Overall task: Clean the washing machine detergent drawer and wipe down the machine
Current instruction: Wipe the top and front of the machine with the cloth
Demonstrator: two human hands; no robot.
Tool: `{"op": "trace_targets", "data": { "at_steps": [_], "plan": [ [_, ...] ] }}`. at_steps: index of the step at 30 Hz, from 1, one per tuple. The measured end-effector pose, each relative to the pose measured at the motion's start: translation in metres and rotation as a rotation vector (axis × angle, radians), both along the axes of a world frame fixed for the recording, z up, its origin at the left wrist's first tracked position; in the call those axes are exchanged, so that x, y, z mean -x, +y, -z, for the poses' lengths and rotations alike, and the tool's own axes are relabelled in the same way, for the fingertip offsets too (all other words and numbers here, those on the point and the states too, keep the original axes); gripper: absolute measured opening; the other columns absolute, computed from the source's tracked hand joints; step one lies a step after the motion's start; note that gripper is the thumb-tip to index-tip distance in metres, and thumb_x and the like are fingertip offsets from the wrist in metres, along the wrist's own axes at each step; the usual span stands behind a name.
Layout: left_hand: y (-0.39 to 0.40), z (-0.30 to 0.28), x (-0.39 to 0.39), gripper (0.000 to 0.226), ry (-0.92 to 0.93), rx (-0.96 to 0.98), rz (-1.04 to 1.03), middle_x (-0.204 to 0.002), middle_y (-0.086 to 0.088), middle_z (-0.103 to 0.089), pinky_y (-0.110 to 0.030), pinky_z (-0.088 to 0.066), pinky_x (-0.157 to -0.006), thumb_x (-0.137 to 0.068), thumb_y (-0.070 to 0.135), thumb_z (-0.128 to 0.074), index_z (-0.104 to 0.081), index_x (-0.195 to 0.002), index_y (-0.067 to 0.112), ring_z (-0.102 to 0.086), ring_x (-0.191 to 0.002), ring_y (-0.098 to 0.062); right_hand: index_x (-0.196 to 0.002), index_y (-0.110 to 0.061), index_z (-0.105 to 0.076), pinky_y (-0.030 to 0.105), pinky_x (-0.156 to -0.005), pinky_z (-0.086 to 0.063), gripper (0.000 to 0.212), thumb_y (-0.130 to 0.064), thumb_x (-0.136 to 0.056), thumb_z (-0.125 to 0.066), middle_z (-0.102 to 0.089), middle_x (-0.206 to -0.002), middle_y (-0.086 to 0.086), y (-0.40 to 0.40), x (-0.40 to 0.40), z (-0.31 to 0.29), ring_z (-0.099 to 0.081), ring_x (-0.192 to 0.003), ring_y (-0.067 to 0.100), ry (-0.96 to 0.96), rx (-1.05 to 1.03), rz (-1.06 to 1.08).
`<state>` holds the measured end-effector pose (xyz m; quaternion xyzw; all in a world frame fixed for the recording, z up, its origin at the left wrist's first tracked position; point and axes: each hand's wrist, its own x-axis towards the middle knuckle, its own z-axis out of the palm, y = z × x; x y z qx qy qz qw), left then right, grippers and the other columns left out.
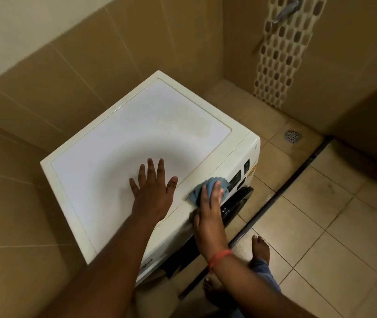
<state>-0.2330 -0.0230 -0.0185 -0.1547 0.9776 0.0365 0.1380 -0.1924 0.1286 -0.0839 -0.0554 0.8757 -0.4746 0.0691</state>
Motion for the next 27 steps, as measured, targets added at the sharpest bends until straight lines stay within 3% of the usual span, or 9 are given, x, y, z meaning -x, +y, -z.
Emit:
{"op": "trace_targets", "data": {
  "at_steps": [3,5,7,12,14,17,19,21,27],
  "plan": [
    [-0.007,-0.001,0.000,0.082,0.029,-0.007,0.012,-0.164,-0.007,0.010,-0.057,-0.002,-0.119,-0.084,0.064,0.002,0.008,-0.155,0.026,0.008,-0.151,-0.029,-0.154,-0.017,-0.023,0.011,-0.114,-0.015,0.075,0.010,-0.090,-0.051,0.005,-0.163,-0.005,0.004,-0.011,0.002,-0.007,-0.149,0.015,0.029,0.007,0.067],
    [-0.011,0.000,0.001,0.082,0.039,0.001,0.025,-0.164,-0.007,0.010,-0.057,-0.003,-0.119,-0.084,0.065,0.001,0.007,-0.155,0.026,0.007,-0.151,-0.030,-0.144,-0.006,-0.039,0.000,-0.105,-0.022,0.059,0.010,-0.088,-0.052,-0.025,-0.150,0.008,0.011,-0.004,0.003,-0.034,-0.129,0.010,0.015,0.081,0.218],
    [-0.015,0.003,-0.002,0.081,0.030,0.002,0.033,-0.164,-0.007,0.010,-0.058,-0.003,-0.119,-0.085,0.065,0.001,0.007,-0.156,0.026,0.007,-0.151,-0.030,-0.127,-0.003,-0.051,0.013,-0.104,-0.035,0.041,0.012,-0.088,-0.048,-0.041,-0.131,0.012,0.019,0.004,0.014,-0.044,-0.113,0.009,-0.096,0.135,0.318],
    [-0.016,0.010,-0.012,0.081,0.005,-0.029,0.042,-0.164,-0.005,0.012,-0.057,-0.001,-0.119,-0.084,0.065,0.002,0.008,-0.155,0.027,0.009,-0.151,-0.029,-0.106,-0.014,-0.058,0.049,-0.089,-0.051,0.024,-0.001,-0.095,-0.041,-0.064,-0.110,0.021,0.026,-0.009,0.037,-0.063,-0.099,0.034,-0.771,0.482,0.375],
    [-0.015,0.011,-0.012,0.081,0.000,-0.047,0.052,-0.164,-0.005,0.013,-0.057,0.000,-0.119,-0.084,0.065,0.002,0.009,-0.155,0.028,0.010,-0.151,-0.028,-0.113,-0.004,-0.059,0.051,-0.091,-0.052,0.031,0.006,-0.091,-0.041,-0.065,-0.105,0.026,0.019,-0.020,0.041,-0.064,-0.096,0.037,-0.916,0.708,0.487],
    [-0.016,0.011,-0.013,0.080,0.000,-0.061,0.064,-0.164,-0.004,0.014,-0.057,0.002,-0.119,-0.084,0.065,0.002,0.010,-0.155,0.028,0.011,-0.150,-0.027,-0.109,0.002,-0.059,0.039,-0.073,-0.057,0.025,0.007,-0.090,-0.043,-0.065,-0.097,0.025,0.008,-0.028,0.036,-0.065,-0.085,0.035,-0.996,0.857,0.658],
    [-0.019,0.010,-0.014,0.080,0.005,-0.061,0.063,-0.164,-0.004,0.014,-0.057,0.001,-0.119,-0.084,0.064,0.002,0.010,-0.155,0.028,0.011,-0.150,-0.027,-0.104,-0.002,-0.057,0.036,-0.072,-0.055,0.018,0.002,-0.091,-0.045,-0.064,-0.096,0.020,-0.001,-0.032,0.030,-0.063,-0.084,0.031,-0.951,0.774,0.669],
    [-0.020,0.010,-0.014,0.080,0.004,-0.060,0.060,-0.164,-0.004,0.014,-0.057,0.001,-0.119,-0.084,0.064,0.002,0.010,-0.155,0.028,0.010,-0.151,-0.027,-0.108,-0.011,-0.055,0.042,-0.086,-0.055,0.018,-0.006,-0.094,-0.046,-0.062,-0.107,0.015,-0.009,-0.033,0.023,-0.063,-0.093,0.028,-0.824,0.555,0.624],
    [-0.023,0.011,-0.016,0.073,0.015,-0.065,0.043,-0.164,-0.005,0.013,-0.057,0.000,-0.119,-0.092,0.061,-0.005,0.010,-0.155,0.028,0.010,-0.151,-0.027,-0.131,-0.008,-0.053,0.029,-0.107,-0.041,0.044,0.006,-0.089,-0.051,-0.037,-0.122,0.007,-0.022,-0.040,0.009,-0.049,-0.109,0.022,-0.199,0.067,0.375]
  ]
}}
